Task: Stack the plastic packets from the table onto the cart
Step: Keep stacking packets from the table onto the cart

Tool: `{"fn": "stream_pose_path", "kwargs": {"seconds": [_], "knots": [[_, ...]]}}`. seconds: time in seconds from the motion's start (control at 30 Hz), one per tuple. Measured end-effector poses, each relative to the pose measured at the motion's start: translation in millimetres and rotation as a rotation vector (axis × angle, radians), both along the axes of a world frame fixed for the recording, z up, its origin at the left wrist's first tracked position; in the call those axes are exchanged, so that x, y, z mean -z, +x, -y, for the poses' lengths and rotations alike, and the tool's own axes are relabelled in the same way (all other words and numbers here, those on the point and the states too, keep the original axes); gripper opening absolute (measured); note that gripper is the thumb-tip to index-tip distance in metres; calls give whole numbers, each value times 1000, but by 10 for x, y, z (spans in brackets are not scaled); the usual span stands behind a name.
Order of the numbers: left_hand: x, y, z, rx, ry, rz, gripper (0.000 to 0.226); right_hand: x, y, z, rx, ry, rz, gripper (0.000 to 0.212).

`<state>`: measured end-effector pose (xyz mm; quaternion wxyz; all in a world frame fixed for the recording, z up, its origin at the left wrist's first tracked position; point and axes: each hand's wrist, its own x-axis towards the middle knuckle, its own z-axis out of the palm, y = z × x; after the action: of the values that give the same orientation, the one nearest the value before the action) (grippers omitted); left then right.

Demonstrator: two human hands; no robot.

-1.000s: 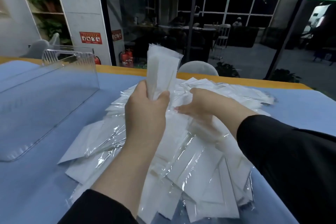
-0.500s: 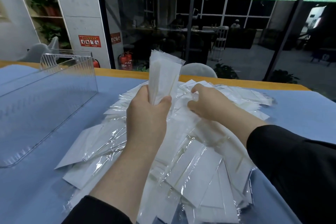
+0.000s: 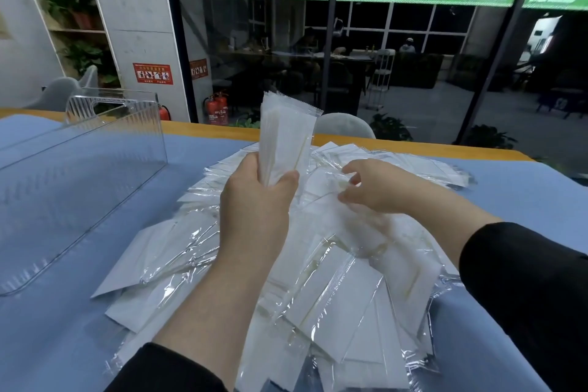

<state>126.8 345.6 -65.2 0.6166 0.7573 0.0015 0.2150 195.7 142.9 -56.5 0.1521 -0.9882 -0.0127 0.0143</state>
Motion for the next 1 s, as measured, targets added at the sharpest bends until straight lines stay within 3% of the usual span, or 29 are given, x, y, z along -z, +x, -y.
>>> {"fn": "stream_pose_path", "kwargs": {"seconds": [0.2,0.3,0.43,0.53,0.63,0.7,0.8,1.0], "knots": [[-10,-5,8,20,-13,-4,11,175,-23,75,40,-24,252,26],[-10,-16,8,29,-26,-6,10,94,-88,136,100,164,356,34],[-19,-13,-5,25,-52,-7,9,-245,-370,174,85,463,439,27],[-31,-15,-12,32,-56,6,9,-485,-623,217,-44,530,402,15],[-42,-36,-1,97,-50,-13,10,-652,-837,233,-213,532,173,3],[-45,-58,20,182,-42,-38,13,-665,-872,207,-250,503,121,4],[-42,-88,56,285,6,-56,14,-573,-799,106,-204,495,228,12],[-23,-89,73,379,-5,-49,20,-391,-678,-72,-86,734,369,19]]}}
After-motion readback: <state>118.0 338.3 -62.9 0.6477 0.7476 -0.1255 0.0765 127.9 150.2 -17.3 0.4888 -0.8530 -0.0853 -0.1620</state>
